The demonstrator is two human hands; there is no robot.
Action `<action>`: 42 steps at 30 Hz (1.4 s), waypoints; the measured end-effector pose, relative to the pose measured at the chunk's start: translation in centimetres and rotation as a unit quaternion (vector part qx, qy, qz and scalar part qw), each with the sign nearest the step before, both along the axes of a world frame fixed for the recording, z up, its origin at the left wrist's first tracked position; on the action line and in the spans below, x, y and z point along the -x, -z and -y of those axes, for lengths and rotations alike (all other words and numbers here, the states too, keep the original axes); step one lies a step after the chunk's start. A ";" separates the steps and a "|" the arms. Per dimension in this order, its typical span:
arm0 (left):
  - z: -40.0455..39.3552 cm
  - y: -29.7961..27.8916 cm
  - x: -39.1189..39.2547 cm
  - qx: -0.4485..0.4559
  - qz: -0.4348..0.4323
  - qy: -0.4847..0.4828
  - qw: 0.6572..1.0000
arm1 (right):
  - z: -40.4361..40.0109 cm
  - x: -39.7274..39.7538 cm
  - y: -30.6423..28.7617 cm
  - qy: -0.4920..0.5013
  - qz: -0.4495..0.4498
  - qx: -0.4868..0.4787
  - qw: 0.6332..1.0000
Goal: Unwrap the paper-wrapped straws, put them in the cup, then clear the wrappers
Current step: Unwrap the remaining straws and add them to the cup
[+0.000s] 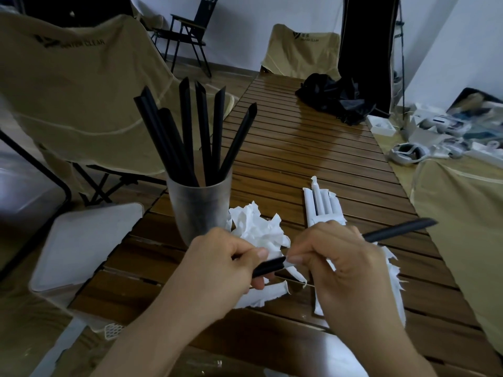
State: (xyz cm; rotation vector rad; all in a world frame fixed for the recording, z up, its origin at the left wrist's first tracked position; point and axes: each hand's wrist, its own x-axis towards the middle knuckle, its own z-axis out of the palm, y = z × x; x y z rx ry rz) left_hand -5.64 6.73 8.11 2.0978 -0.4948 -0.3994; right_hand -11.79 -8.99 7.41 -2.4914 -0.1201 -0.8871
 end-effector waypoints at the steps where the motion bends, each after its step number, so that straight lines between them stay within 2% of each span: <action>1: -0.1 0.0 -0.1 0.012 -0.016 -0.001 1.000 | -0.2 0.1 0.0 -0.003 0.011 0.006 1.000; 7: -0.3 -0.6 -0.4 0.095 -0.188 0.027 0.977 | 0.2 0.2 -0.8 -0.036 0.027 -0.037 0.998; 12: -0.7 -1.2 -0.5 0.127 -0.344 0.009 0.930 | 0.0 0.3 -1.0 -0.040 0.023 -0.097 0.994; 15: -0.8 -1.3 -0.4 0.153 -0.361 0.006 0.920 | -0.2 0.3 -1.1 -0.038 0.028 -0.140 0.989; 17: -0.7 -0.8 -0.4 0.133 -0.332 0.017 0.934 | -0.3 0.2 -1.1 -0.026 0.034 -0.143 0.989; 18: -0.5 -0.4 -0.3 0.092 -0.293 0.022 0.951 | -0.2 0.2 -1.0 -0.013 0.043 -0.151 0.988; 20: -0.4 0.9 -0.3 -0.011 -0.165 0.011 0.986 | 0.5 0.3 -1.2 0.023 0.076 -0.164 0.983; 21: -0.5 1.5 -0.5 -0.041 -0.108 -0.011 0.993 | 1.1 0.4 -1.4 0.043 0.090 -0.160 0.982; 23: -0.5 2.4 -0.9 -0.084 -0.009 -0.048 0.995 | 2.0 0.6 -1.6 0.076 0.080 -0.131 0.985; 25: -0.5 2.6 -1.0 -0.139 0.101 -0.062 0.983 | 2.5 0.5 -1.2 0.100 0.021 -0.095 0.990; 27: -0.5 2.9 -1.4 -0.135 0.162 -0.048 0.976 | 2.7 0.2 -0.1 0.117 -0.054 -0.061 0.990; 30: -0.3 2.3 -1.2 -0.137 0.206 0.023 0.969 | 2.7 -0.1 0.9 0.102 -0.151 -0.017 0.983; 32: 0.0 1.8 -1.1 -0.130 0.241 0.076 0.959 | 2.3 -0.1 1.1 0.072 -0.183 -0.017 0.980; 36: 0.7 1.7 -0.9 -0.132 0.283 0.144 0.939 | 0.9 -0.3 1.0 0.015 -0.167 -0.046 0.985; 42: 0.1 2.2 -0.9 -0.073 0.250 0.128 0.957 | 0.5 -0.1 0.5 0.016 -0.133 -0.122 0.983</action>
